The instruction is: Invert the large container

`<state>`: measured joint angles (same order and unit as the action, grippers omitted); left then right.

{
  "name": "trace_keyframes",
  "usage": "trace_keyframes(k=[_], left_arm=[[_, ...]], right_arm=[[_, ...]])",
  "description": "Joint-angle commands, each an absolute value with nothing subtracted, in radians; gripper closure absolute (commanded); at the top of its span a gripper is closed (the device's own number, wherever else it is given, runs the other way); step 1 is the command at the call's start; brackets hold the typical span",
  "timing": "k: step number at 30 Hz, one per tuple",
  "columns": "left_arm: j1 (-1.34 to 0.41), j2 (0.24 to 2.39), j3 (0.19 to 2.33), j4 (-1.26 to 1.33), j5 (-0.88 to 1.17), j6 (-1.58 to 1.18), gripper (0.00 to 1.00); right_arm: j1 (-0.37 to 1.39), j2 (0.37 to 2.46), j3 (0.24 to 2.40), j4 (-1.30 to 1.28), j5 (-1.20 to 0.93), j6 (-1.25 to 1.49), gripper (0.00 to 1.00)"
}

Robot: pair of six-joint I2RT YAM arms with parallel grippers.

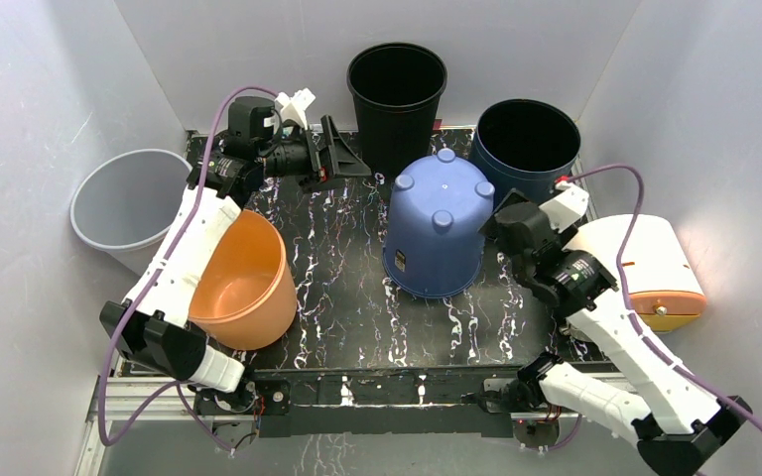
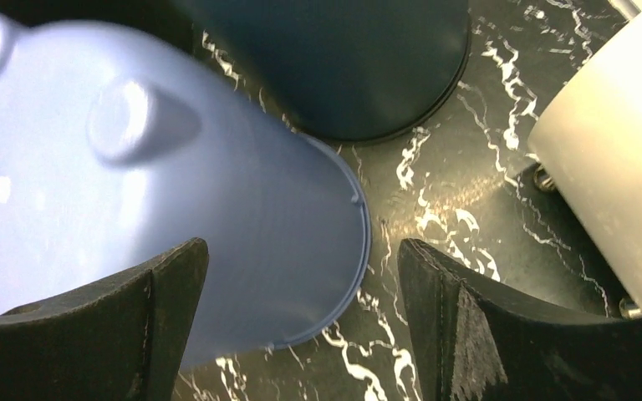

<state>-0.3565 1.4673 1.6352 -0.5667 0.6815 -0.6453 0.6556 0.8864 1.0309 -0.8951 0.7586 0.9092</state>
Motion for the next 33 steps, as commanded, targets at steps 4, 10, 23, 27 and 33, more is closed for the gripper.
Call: trace_keyframes(k=[4,10,23,27,33], left_arm=[[-0.359,1.375,1.593,-0.585,0.684,-0.634,0.05],[-0.359,1.373,1.62,-0.579,0.695,-0.648,0.05],[-0.359,1.317,1.737,-0.527,0.689,-0.662,0.03],[-0.375,1.323,1.66,-0.476,0.707,-0.684,0.03],[-0.53,1.396,1.714,-0.596,0.502,-0.615,0.02]], right_arm=[[0.332,0.959,1.008,-0.627,0.356,0.738,0.17],[0.315,1.104,0.97,-0.367,0.044,0.83,0.17],[0.516,1.382,1.336,-0.455,0.162,0.7,0.09],[0.46,1.267,1.398,-0.455,0.283,0.538,0.07],[0.375,1.428,1.721,-0.722,0.445,0.255,0.02]])
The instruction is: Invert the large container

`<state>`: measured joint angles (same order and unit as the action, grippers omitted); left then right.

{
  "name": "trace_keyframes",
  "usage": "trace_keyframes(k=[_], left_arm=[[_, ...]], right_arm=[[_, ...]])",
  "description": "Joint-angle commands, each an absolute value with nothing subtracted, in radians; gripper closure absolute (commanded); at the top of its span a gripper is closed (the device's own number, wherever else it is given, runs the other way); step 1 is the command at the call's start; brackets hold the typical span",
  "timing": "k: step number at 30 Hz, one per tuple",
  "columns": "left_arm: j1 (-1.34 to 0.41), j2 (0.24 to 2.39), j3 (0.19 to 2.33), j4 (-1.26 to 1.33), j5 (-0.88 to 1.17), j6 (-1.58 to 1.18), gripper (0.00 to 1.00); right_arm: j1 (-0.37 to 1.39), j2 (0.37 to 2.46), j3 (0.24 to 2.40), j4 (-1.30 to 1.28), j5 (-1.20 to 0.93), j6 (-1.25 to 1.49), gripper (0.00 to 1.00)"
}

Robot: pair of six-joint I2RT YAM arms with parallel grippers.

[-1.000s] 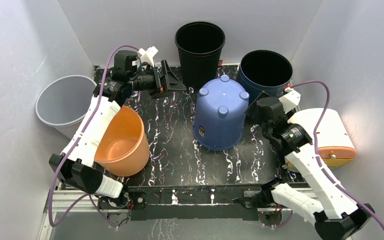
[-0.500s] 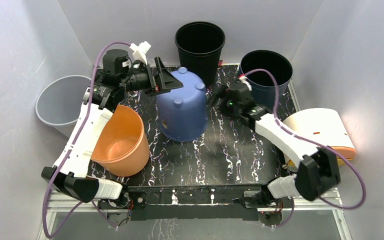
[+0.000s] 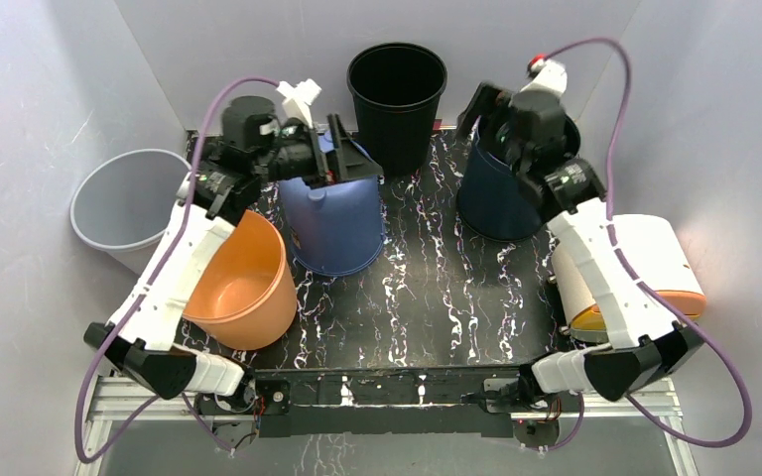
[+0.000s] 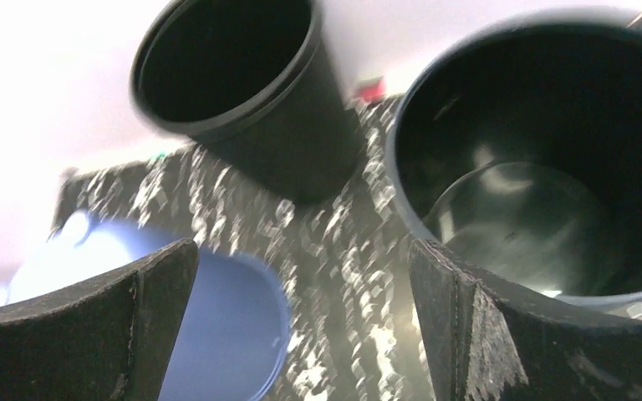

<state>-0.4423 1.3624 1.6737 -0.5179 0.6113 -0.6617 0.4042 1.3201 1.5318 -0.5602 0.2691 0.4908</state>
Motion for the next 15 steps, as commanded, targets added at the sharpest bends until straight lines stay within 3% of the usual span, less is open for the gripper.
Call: trace_keyframes(k=[1,5,9,12,15], left_arm=[[-0.547,1.406,1.724,-0.609,0.483,-0.605,0.02],[-0.628,1.448,1.764,-0.678,0.379,-0.564,0.02],[-0.699,1.484,1.748,-0.727,0.263,-0.544,0.02],[-0.729,1.479,1.687,-0.686,0.275,-0.547,0.02],[-0.745,1.491,1.644,-0.674,0.283,-0.546,0.02]], right_arm=[[0.373,1.474,1.776,-0.769,0.466,0.221,0.02],[0.353,1.624,1.903,-0.905,0.502,0.147,0.02],[0.327,1.668,1.9,-0.919,0.441,0.139,0.05],[0.315,1.707,1.901,-0.942,0.371,0.133,0.14],[0.313,1.721,1.895,-0.94,0.353,0.132,0.3]])
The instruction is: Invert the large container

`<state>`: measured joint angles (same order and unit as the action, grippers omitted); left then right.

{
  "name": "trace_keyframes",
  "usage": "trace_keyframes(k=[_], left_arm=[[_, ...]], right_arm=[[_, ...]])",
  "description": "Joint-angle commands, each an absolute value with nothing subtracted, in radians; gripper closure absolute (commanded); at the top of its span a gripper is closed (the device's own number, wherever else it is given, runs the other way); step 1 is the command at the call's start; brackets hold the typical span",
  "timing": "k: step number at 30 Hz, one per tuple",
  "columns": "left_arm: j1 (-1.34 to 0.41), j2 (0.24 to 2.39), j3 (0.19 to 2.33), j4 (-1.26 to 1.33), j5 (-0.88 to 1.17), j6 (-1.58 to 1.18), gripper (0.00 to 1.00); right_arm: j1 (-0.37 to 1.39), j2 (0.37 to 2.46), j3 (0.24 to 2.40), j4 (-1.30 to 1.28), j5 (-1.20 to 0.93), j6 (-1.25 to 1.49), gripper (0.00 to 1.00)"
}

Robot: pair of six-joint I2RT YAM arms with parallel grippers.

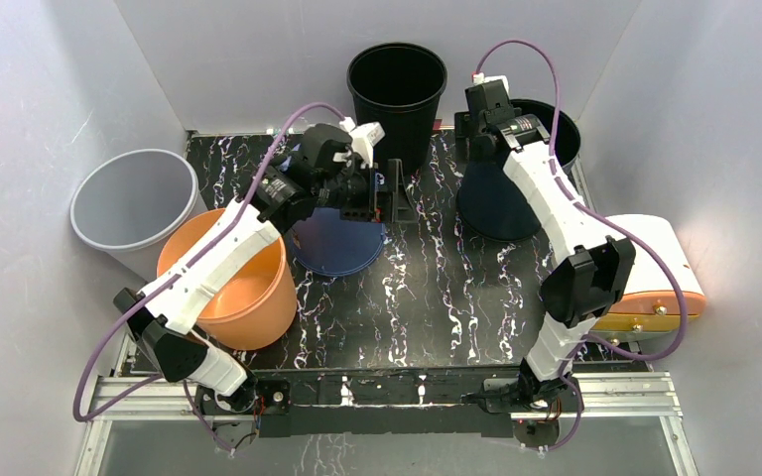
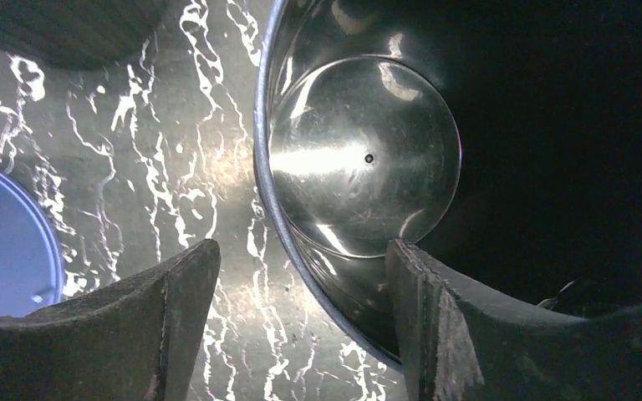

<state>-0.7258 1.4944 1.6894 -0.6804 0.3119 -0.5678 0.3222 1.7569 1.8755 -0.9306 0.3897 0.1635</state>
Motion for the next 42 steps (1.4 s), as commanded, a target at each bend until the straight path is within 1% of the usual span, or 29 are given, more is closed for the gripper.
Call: trace_keyframes(k=[1,4,7,10,15,17,20,22,28,32,36,39,42], left_arm=[[-0.745,1.496,1.626,-0.672,0.281,-0.549,0.02],[-0.746,1.533,1.566,-0.659,0.286,-0.548,0.02],[-0.746,1.574,1.531,-0.662,0.271,-0.53,0.02],[-0.746,1.589,1.521,-0.65,0.247,-0.511,0.02],[-0.707,1.628,1.578,-0.698,0.151,-0.473,0.02],[-0.639,1.641,1.58,-0.692,0.204,-0.472,0.02],[-0.525,1.628,1.535,-0.601,0.296,-0.5,0.02],[-0.481,1.636,1.549,-0.579,0.317,-0.503,0.02],[-0.471,1.708,1.719,-0.628,0.353,-0.463,0.02],[-0.468,1.727,1.775,-0.645,0.417,-0.477,0.02],[-0.468,1.66,1.779,-0.598,0.496,-0.55,0.02],[-0.468,1.602,1.826,-0.59,0.487,-0.59,0.02],[-0.468,1.567,1.856,-0.592,0.474,-0.634,0.01]], right_arm=[[0.313,1.724,1.896,-0.938,0.35,0.131,0.36],[0.311,1.735,1.915,-0.943,0.336,0.128,0.53],[0.31,1.735,1.942,-0.959,0.292,0.131,0.74],[0.31,1.735,1.972,-0.981,0.271,0.141,1.0],[0.31,1.696,1.996,-0.998,0.261,0.166,1.0],[0.31,1.666,2.003,-0.996,0.228,0.186,1.0],[0.31,1.627,2.007,-0.984,0.133,0.209,1.0],[0.31,1.609,1.995,-0.977,0.079,0.221,1.0],[0.31,1.551,1.925,-0.924,-0.051,0.285,1.0],[0.31,1.492,1.855,-0.842,-0.165,0.362,1.0],[0.31,1.434,1.795,-0.763,-0.267,0.435,1.0],[0.31,1.378,1.691,-0.611,-0.419,0.544,1.0],[0.309,1.345,1.589,-0.476,-0.523,0.65,1.0]])
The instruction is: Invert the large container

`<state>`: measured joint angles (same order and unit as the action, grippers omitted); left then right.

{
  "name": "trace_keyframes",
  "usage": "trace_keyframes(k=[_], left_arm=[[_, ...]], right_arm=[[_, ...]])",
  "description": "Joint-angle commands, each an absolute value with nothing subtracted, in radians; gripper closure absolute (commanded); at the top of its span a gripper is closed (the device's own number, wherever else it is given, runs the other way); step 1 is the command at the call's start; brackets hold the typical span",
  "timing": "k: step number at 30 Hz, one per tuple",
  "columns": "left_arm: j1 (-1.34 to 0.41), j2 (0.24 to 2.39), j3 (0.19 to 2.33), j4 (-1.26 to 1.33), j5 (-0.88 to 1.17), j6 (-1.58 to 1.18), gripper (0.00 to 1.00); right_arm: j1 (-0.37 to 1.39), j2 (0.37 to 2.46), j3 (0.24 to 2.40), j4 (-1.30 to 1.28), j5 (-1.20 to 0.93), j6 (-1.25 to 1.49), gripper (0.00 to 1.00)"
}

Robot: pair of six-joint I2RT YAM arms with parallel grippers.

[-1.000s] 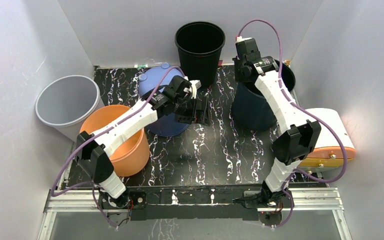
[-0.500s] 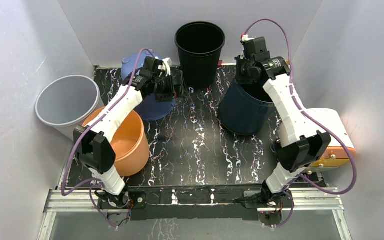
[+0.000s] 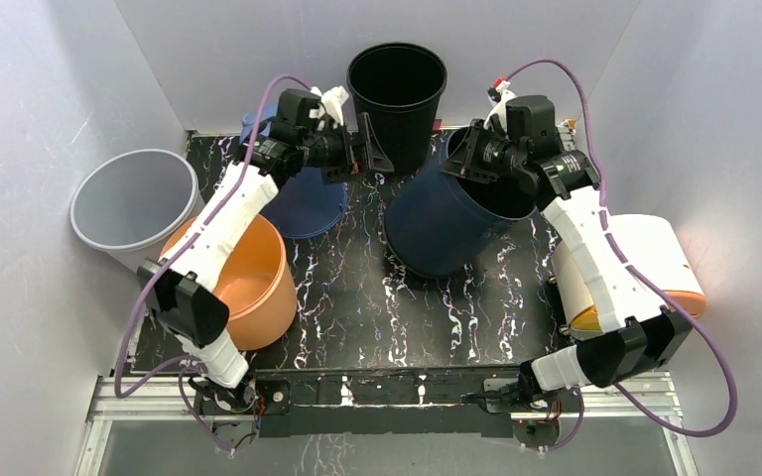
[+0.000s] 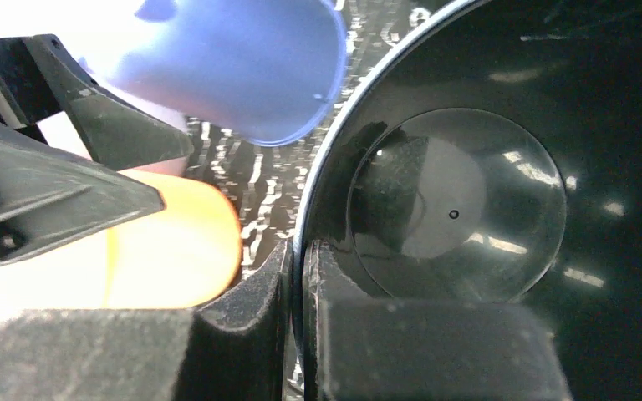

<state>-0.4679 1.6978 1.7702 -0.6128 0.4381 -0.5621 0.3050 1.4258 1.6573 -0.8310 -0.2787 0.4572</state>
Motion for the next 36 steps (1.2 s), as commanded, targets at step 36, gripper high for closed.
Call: trace_keyframes(k=[36], left_arm=[[-0.466,1.396,1.717,-0.795,0.371,-0.587,0.02]], right_arm=[[0.099,1.066,0.846,0.001,-0.71,1.085,1.0]])
